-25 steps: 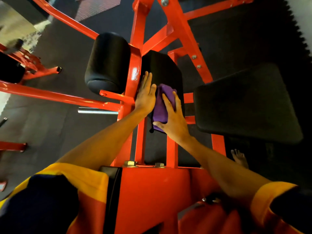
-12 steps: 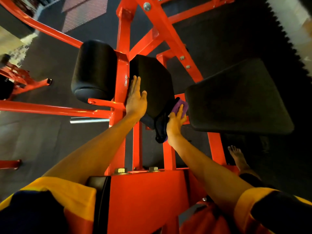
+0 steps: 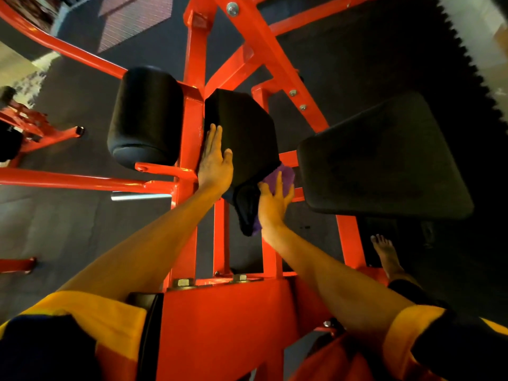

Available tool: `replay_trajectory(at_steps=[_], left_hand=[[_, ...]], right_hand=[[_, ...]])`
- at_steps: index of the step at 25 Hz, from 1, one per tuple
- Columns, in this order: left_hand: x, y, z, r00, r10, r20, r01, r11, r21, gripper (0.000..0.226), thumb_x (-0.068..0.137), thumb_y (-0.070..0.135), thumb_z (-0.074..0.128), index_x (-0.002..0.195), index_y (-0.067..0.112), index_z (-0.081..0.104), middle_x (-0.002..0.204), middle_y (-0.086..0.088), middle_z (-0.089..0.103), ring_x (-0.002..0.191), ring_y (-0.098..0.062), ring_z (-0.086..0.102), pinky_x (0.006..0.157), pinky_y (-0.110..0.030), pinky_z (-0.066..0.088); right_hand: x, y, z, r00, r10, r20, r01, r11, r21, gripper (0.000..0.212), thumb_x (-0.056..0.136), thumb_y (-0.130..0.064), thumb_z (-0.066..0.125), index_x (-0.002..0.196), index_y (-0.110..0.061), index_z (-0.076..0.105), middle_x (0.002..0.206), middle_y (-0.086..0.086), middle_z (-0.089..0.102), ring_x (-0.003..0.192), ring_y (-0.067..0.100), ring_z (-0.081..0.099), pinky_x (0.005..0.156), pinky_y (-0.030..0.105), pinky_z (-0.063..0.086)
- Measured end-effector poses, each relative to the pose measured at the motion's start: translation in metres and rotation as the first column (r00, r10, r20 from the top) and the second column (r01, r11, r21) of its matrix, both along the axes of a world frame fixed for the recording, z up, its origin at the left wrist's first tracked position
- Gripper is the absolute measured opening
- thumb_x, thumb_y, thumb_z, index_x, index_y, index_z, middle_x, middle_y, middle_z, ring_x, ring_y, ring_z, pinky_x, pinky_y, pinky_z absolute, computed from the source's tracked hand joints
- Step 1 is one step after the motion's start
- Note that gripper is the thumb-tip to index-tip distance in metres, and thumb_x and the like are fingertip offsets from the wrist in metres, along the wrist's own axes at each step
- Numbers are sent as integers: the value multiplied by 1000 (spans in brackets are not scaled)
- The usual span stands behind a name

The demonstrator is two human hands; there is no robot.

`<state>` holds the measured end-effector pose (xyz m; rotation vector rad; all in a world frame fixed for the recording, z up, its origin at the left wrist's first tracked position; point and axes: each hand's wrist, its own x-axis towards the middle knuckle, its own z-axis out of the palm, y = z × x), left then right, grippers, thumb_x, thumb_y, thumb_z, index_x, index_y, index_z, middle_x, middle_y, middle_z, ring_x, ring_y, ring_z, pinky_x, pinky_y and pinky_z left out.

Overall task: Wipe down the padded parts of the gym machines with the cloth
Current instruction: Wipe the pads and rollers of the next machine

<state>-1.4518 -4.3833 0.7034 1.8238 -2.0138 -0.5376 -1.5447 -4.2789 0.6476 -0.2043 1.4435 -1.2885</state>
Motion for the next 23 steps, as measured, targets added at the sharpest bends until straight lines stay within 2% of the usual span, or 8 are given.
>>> replay_trajectory(at_steps=[3, 5, 8, 11, 14, 17, 20, 23], left_hand=[[0, -1, 2, 999, -4, 36, 4, 1000, -6, 62, 105, 12, 45, 161, 17, 21, 170, 1, 12, 156, -15, 12, 121, -24, 12], [-1, 1, 2, 999, -4, 51, 4, 1000, -13, 61, 105, 12, 45, 161, 16, 21, 170, 0, 12, 156, -17, 12, 123, -28, 14], [-1, 0, 3, 996, -13, 91, 14, 1000, -13, 62, 105, 13, 44, 162, 16, 18, 170, -1, 10, 156, -19, 11, 123, -29, 14], [-1, -1, 3, 990, -41, 136, 40, 999, 5, 62, 106, 13, 42, 162, 13, 14, 171, -3, 6, 157, -20, 7, 124, -29, 12], [-1, -1, 2, 975, -75, 207, 78, 997, -5, 61, 107, 13, 40, 161, 8, 13, 170, -9, 4, 157, -26, 7, 126, -34, 13], [-3, 2, -2, 942, -100, 320, 118, 992, -36, 60, 107, 15, 38, 160, 1, 13, 169, -19, 5, 156, -33, 9, 127, -39, 15], [-1, 0, -3, 922, -105, 373, 125, 992, -29, 61, 107, 17, 38, 159, 1, 12, 168, -21, 5, 156, -34, 9, 127, -38, 14], [-4, 0, -2, 915, -99, 390, 116, 993, -19, 62, 107, 18, 38, 160, 2, 11, 168, -20, 4, 156, -33, 8, 125, -35, 11]], right_hand=[[-36, -46, -23, 970, 187, -154, -179, 982, 63, 58, 106, -32, 46, 160, -21, 30, 165, 6, 26, 150, 29, 28, 123, 44, 25], [-55, -68, -42, 957, 270, -102, -257, 958, 128, 58, 105, -42, 35, 159, -20, 32, 163, 8, 33, 150, 31, 30, 123, 50, 24], [-60, -66, -23, 932, 270, -240, -258, 963, 84, 68, 96, -47, 45, 159, -28, 32, 164, 6, 31, 151, 31, 30, 123, 49, 25], [-27, -60, 9, 735, 354, -579, -481, 874, -75, 63, 99, -42, 47, 160, -33, 31, 171, 4, 13, 157, 27, 9, 126, 42, 13], [-27, -16, -8, 613, 311, -726, -601, 780, -173, 65, 102, -38, 52, 161, -31, 25, 172, 5, 5, 158, 30, 5, 122, 39, 15], [-45, -16, -40, 686, 392, -613, -534, 843, -58, 68, 104, -36, 53, 163, -32, 19, 171, 6, 8, 154, 34, 22, 116, 46, 34], [-54, -60, -37, 880, 355, -315, -343, 935, 94, 68, 106, -36, 51, 163, -18, 18, 166, 15, 23, 150, 37, 28, 115, 38, 25], [-69, -118, -19, 887, 392, -244, -361, 918, 165, 64, 109, -39, 42, 163, -18, 17, 169, 13, 17, 154, 35, 21, 123, 42, 18]])
